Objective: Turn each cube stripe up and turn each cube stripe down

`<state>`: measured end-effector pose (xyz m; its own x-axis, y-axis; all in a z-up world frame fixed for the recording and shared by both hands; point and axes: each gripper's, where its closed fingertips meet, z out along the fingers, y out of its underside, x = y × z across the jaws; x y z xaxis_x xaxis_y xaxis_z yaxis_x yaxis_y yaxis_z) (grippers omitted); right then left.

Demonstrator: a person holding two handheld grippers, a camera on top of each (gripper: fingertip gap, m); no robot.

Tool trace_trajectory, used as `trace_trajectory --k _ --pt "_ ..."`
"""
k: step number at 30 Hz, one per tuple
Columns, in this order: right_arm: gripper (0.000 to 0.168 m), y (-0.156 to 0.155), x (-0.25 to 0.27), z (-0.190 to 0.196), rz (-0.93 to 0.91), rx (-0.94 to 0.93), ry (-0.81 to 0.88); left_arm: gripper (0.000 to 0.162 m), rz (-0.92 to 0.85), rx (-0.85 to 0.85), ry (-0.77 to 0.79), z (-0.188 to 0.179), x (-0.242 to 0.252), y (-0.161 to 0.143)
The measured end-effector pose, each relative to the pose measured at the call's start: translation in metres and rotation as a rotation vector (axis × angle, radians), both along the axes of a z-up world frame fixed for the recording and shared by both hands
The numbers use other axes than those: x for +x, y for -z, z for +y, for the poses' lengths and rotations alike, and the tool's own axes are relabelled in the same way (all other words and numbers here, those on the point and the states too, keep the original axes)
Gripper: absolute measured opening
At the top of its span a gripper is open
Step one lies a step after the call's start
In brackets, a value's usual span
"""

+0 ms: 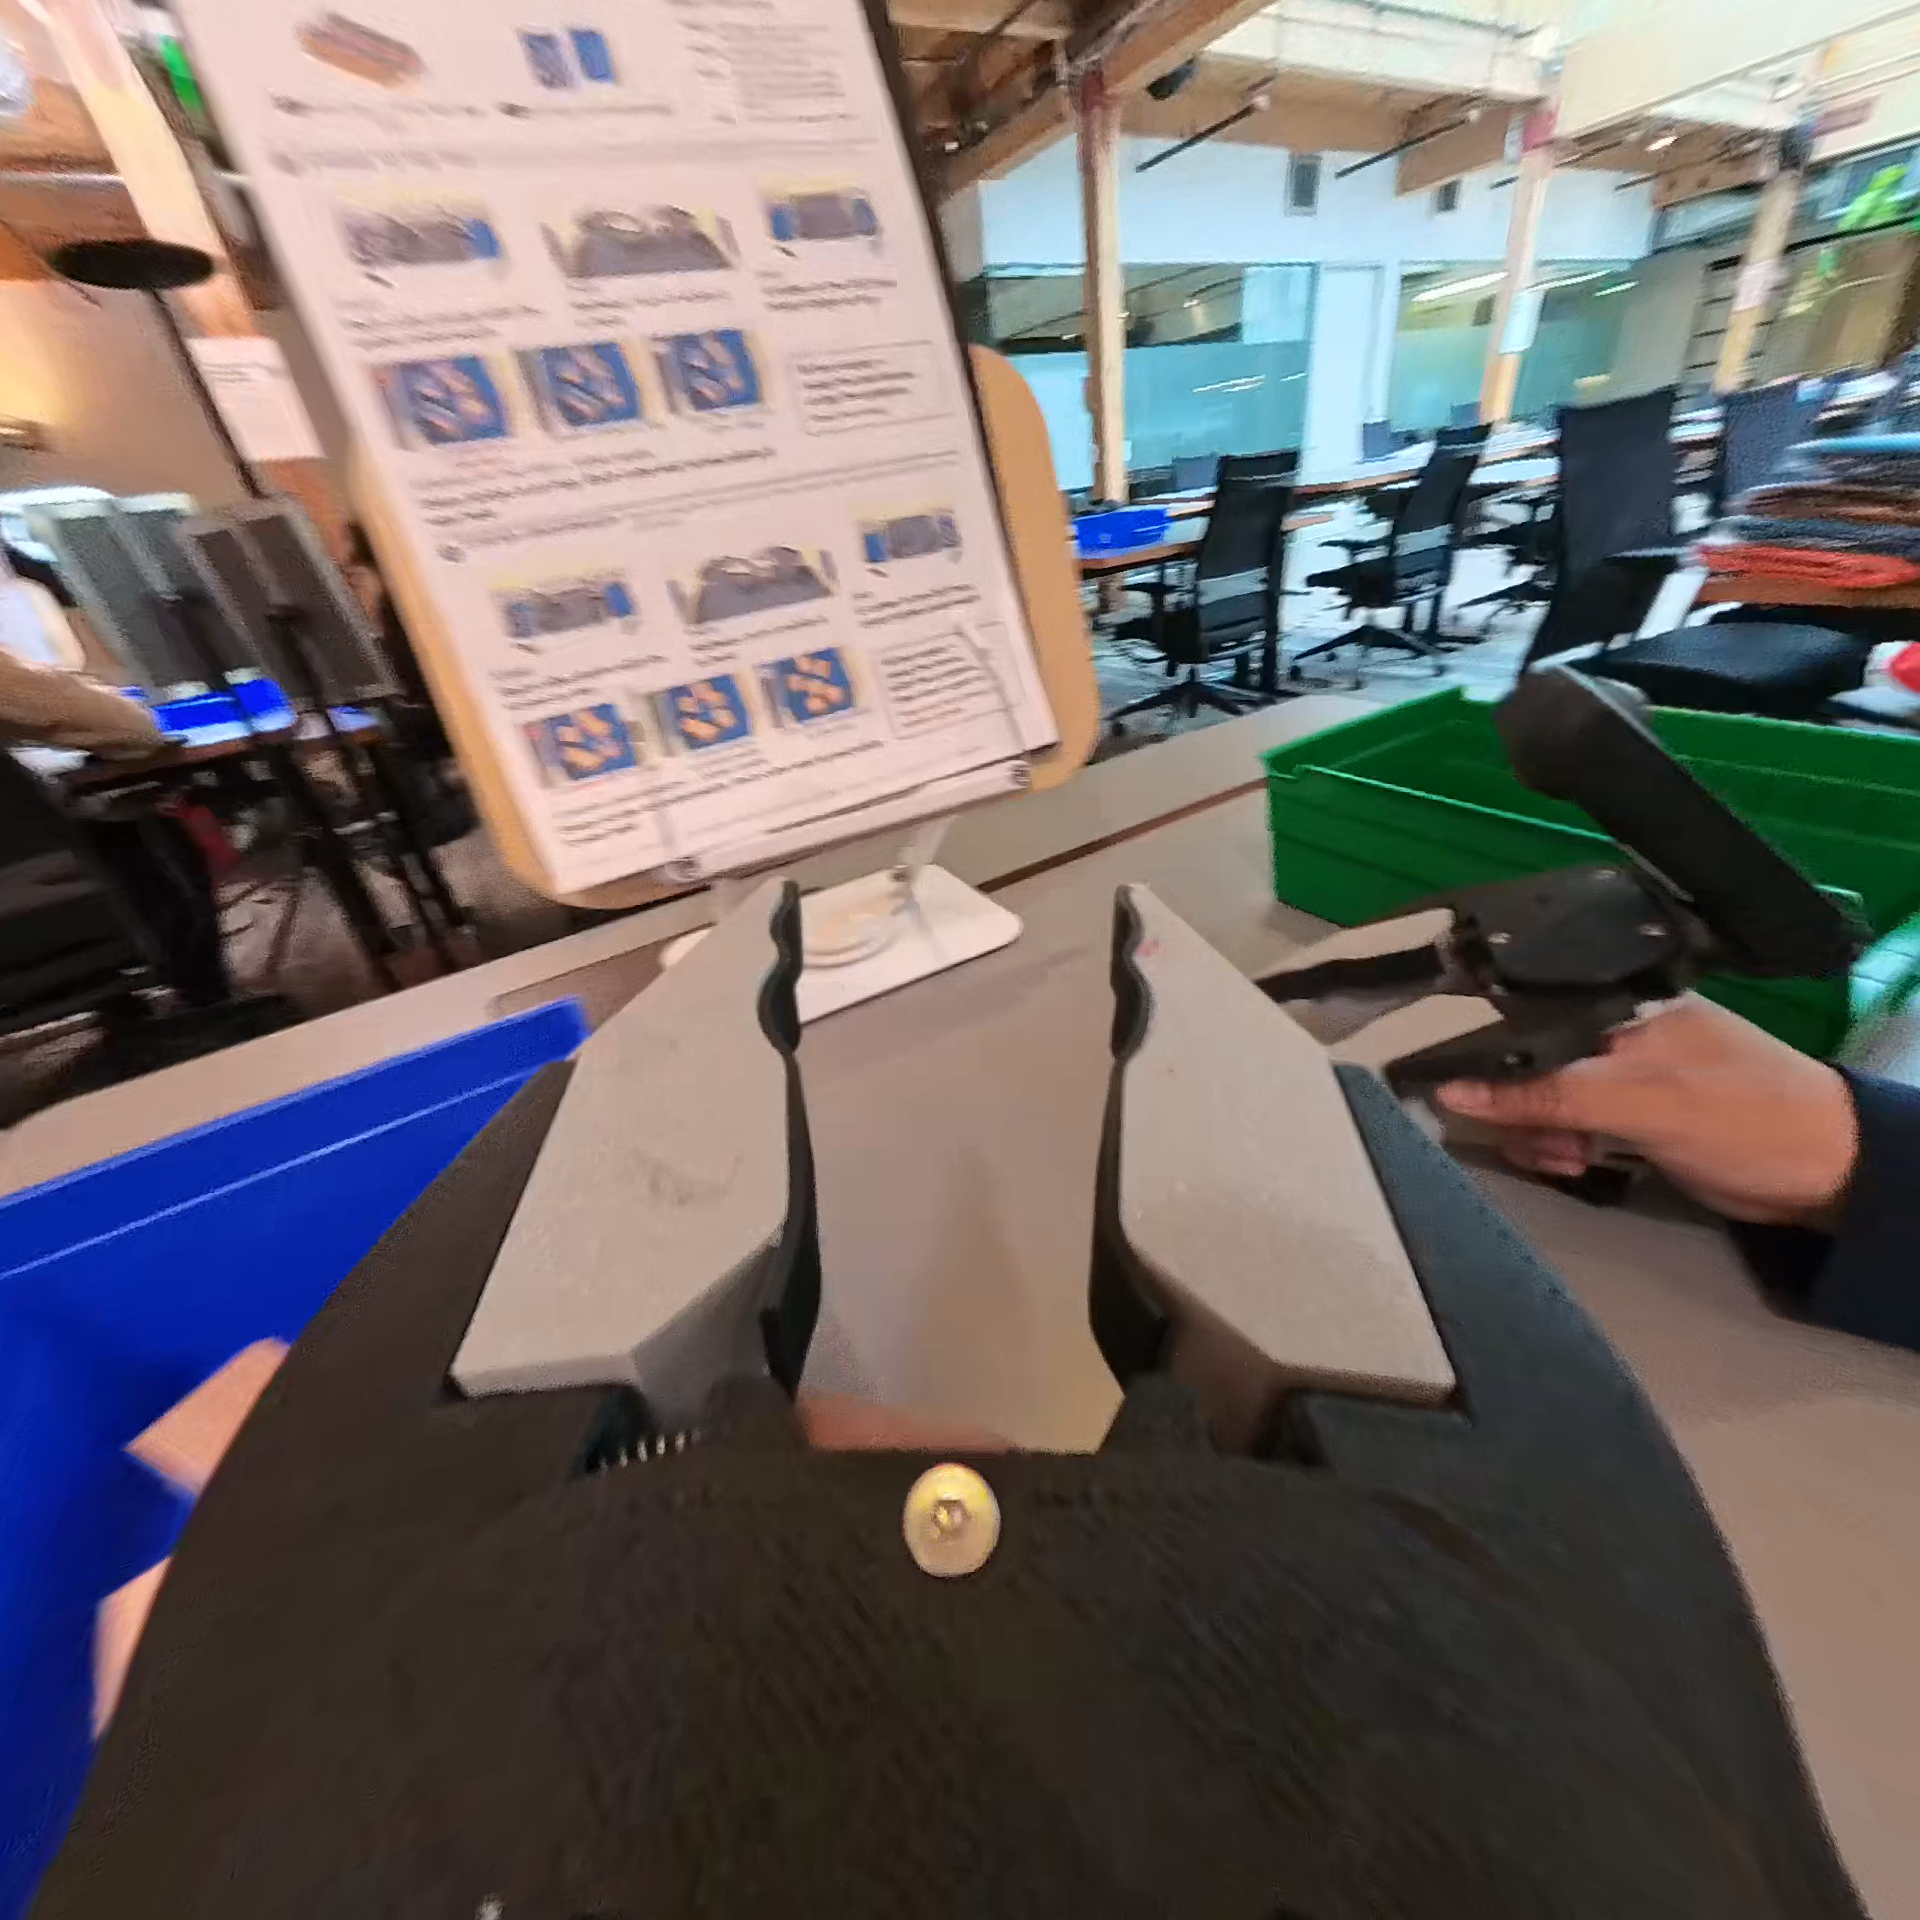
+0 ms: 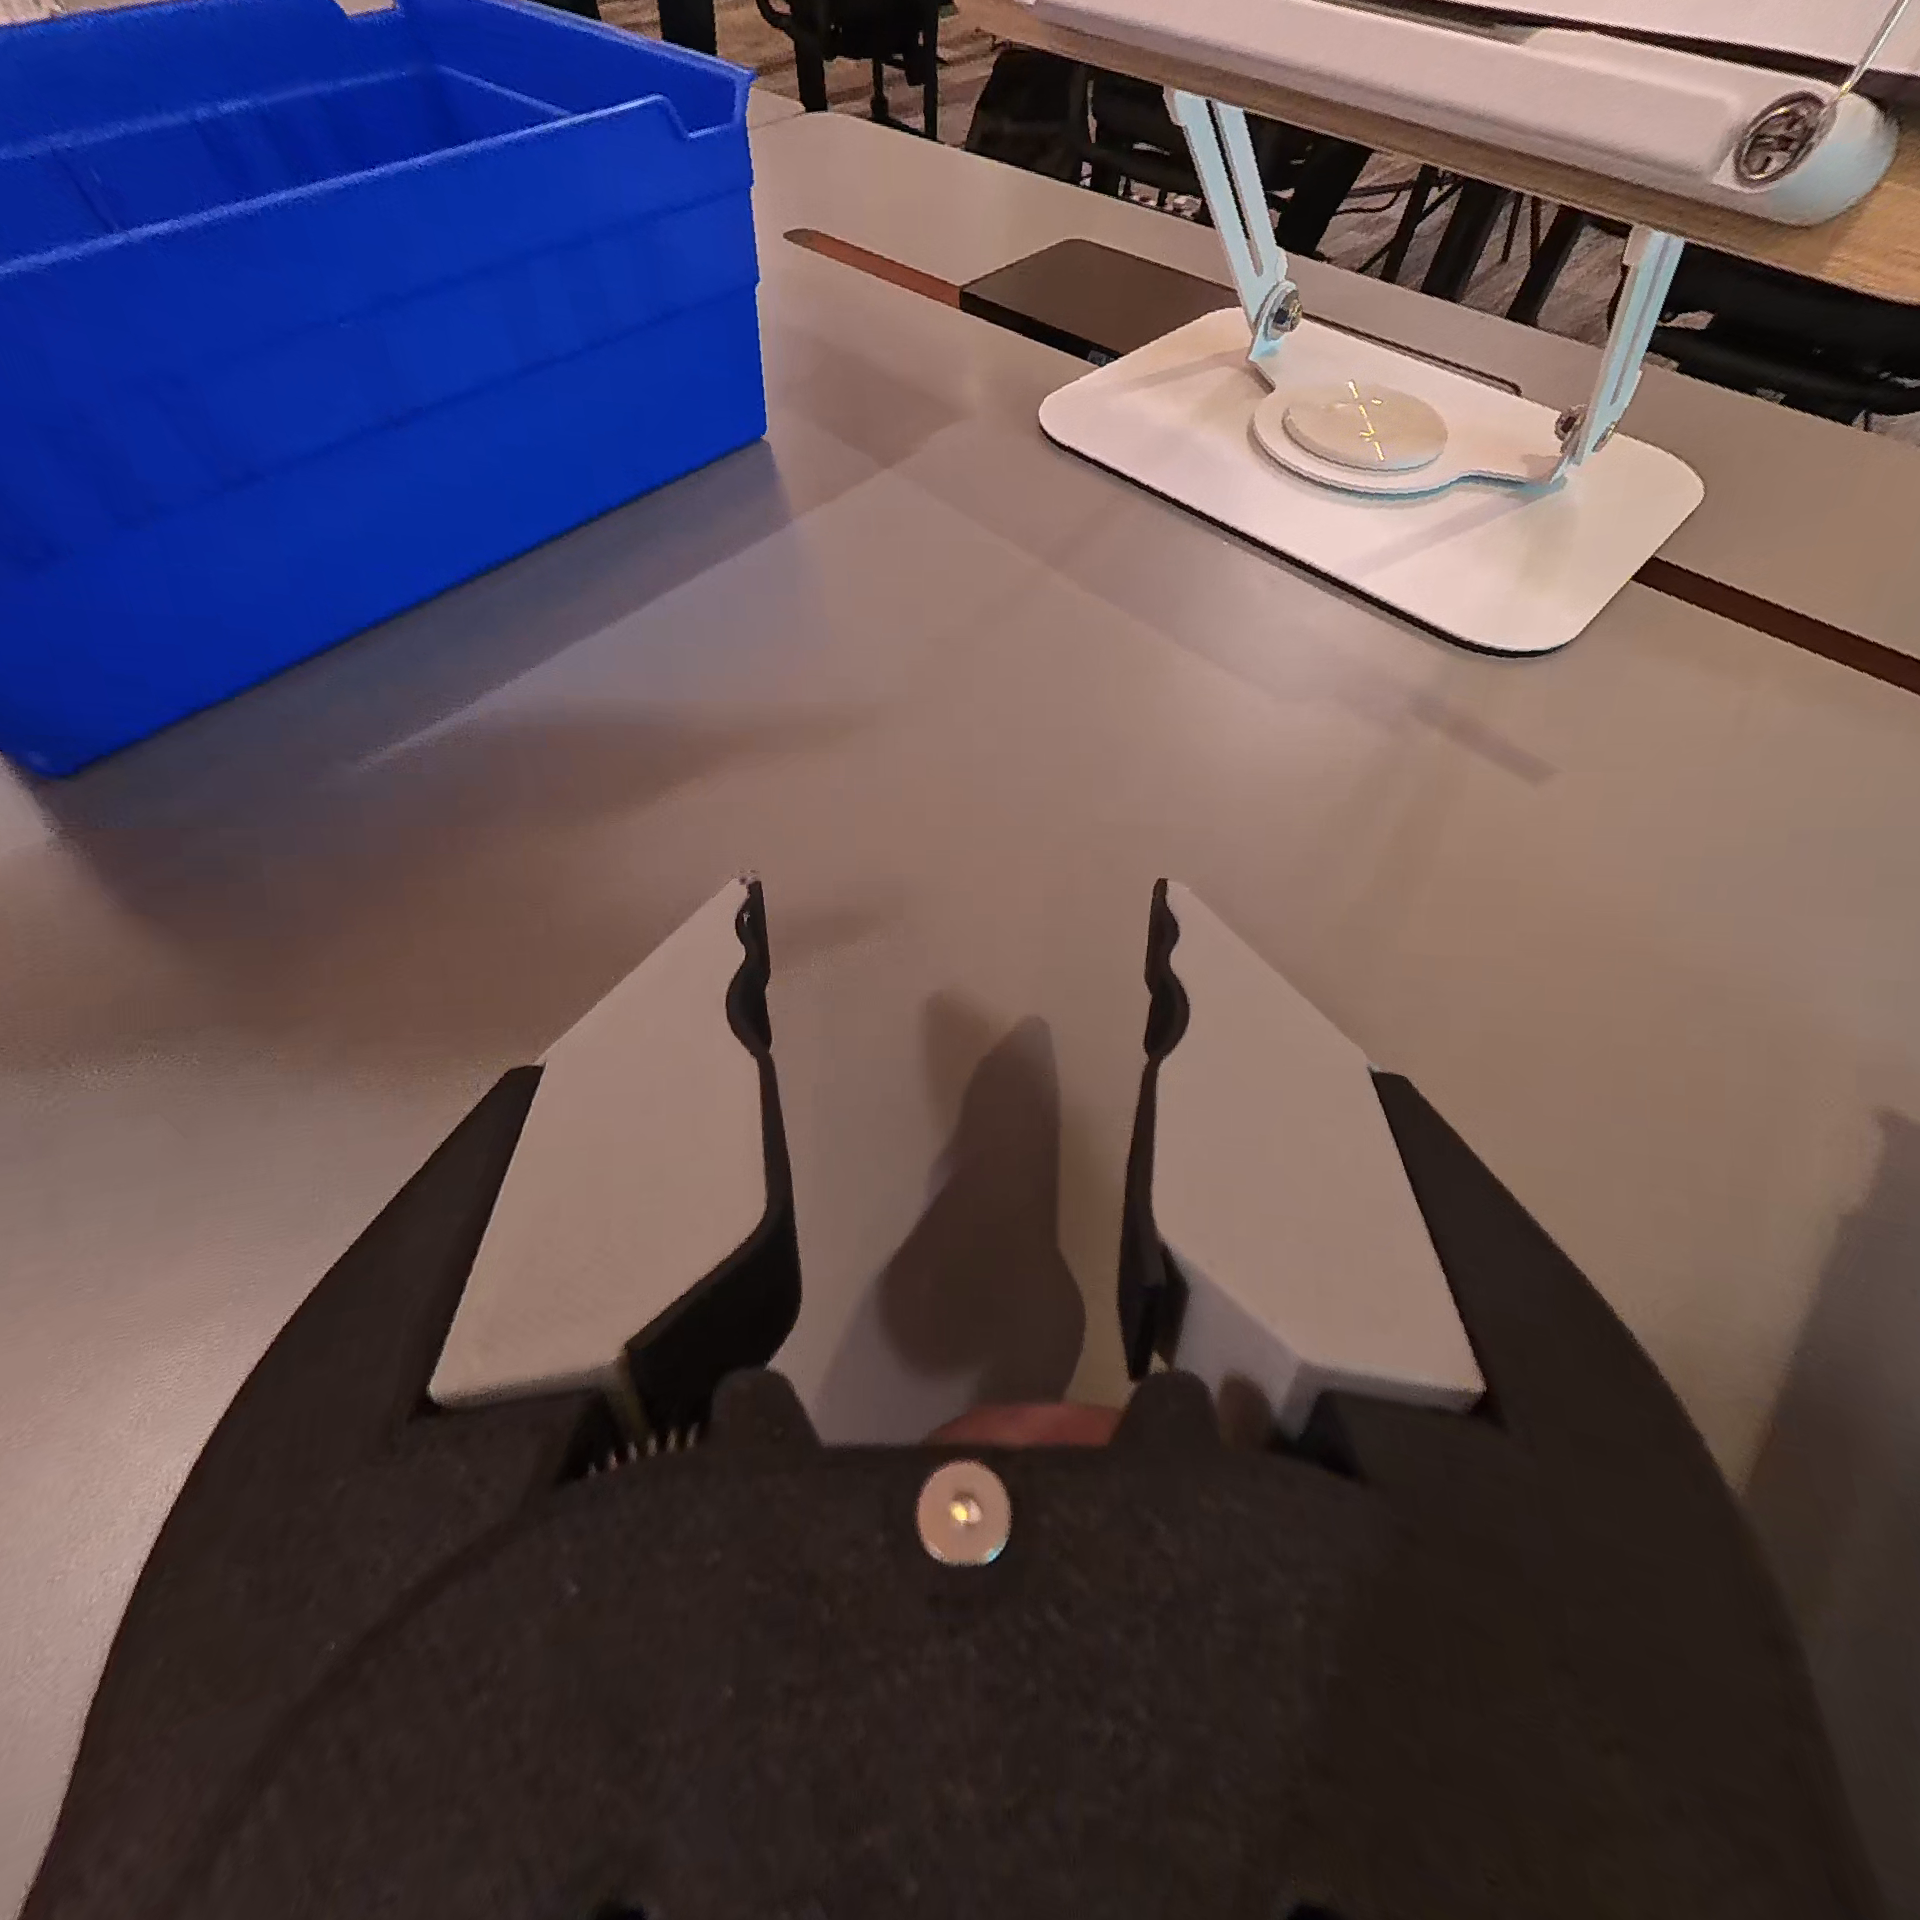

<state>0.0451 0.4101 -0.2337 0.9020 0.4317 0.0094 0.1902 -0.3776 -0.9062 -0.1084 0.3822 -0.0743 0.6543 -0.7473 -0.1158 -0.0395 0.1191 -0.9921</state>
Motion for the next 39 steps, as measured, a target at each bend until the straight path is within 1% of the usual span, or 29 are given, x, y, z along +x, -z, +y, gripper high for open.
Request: trace_trajectory --k 2,3,5,9,10,12,13,15,17,19,21,22,24,27,29,33,34,35,36,39 --pt "0.070 0.000 -0.001 0.000 -0.003 -0.002 -0.006 0.058 0.035 -0.004 -0.078 0.011 -0.027 -0.007" --pt "0.070 0.001 -0.002 0.000 -0.006 -0.003 -0.006 0.059 0.070 -0.025 -0.120 0.020 -0.041 -0.003" --pt "0.070 0.001 -0.002 -0.001 -0.010 -0.003 -0.008 0.063 0.141 -0.102 -0.201 0.041 -0.070 0.015" --pt "0.069 0.001 -0.004 -0.001 -0.013 -0.003 -0.010 0.065 0.224 -0.259 -0.300 0.071 -0.117 0.053" --pt "0.069 0.001 -0.004 -0.001 -0.015 -0.003 -0.011 0.064 0.244 -0.284 -0.327 0.077 -0.127 0.061" --pt "0.068 0.001 -0.005 -0.002 -0.018 -0.002 -0.012 0.049 0.298 -0.350 -0.378 0.085 -0.143 0.077" --pt "0.068 0.001 -0.005 -0.002 -0.020 -0.001 -0.011 0.051 0.329 -0.382 -0.393 0.087 -0.148 0.084" --pt "0.068 0.001 -0.005 -0.002 -0.021 -0.001 -0.008 0.054 0.376 -0.425 -0.412 0.091 -0.154 0.095" --pt "0.068 0.001 -0.004 -0.001 -0.016 0.000 -0.005 0.061 0.411 -0.469 -0.423 0.095 -0.159 0.103" --pt "0.068 0.001 -0.003 -0.001 -0.010 -0.002 -0.002 0.056 0.445 -0.511 -0.471 0.102 -0.169 0.108" --pt "0.068 0.000 -0.003 -0.001 -0.007 -0.002 -0.002 0.056 0.462 -0.546 -0.504 0.106 -0.177 0.113" --pt "0.068 0.000 -0.003 -0.001 -0.008 -0.001 -0.003 0.056 0.465 -0.571 -0.489 0.106 -0.176 0.117" --pt "0.067 0.000 -0.004 -0.001 -0.015 0.001 -0.005 0.063 0.483 -0.612 -0.466 0.105 -0.174 0.126" --pt "0.067 0.001 -0.005 -0.002 -0.030 0.004 -0.008 0.062 0.545 -0.646 -0.509 0.109 -0.183 0.139" --pt "0.067 0.001 -0.006 -0.002 -0.037 0.006 -0.011 0.057 0.571 -0.694 -0.527 0.109 -0.188 0.149" --pt "0.067 0.001 -0.008 -0.003 -0.045 0.007 -0.017 0.058 0.590 -0.754 -0.483 0.101 -0.184 0.159" --pt "0.067 0.001 -0.008 -0.003 -0.045 0.007 -0.018 0.062 0.604 -0.762 -0.478 0.099 -0.184 0.162" --pt "0.067 0.001 -0.008 -0.003 -0.046 0.006 -0.019 0.071 0.616 -0.769 -0.474 0.097 -0.185 0.164" --pt "0.067 0.001 -0.008 -0.003 -0.046 0.006 -0.020 0.073 0.624 -0.776 -0.474 0.097 -0.185 0.167" --pt "0.067 0.001 -0.009 -0.003 -0.049 0.007 -0.022 0.072 0.632 -0.813 -0.468 0.096 -0.186 0.179"
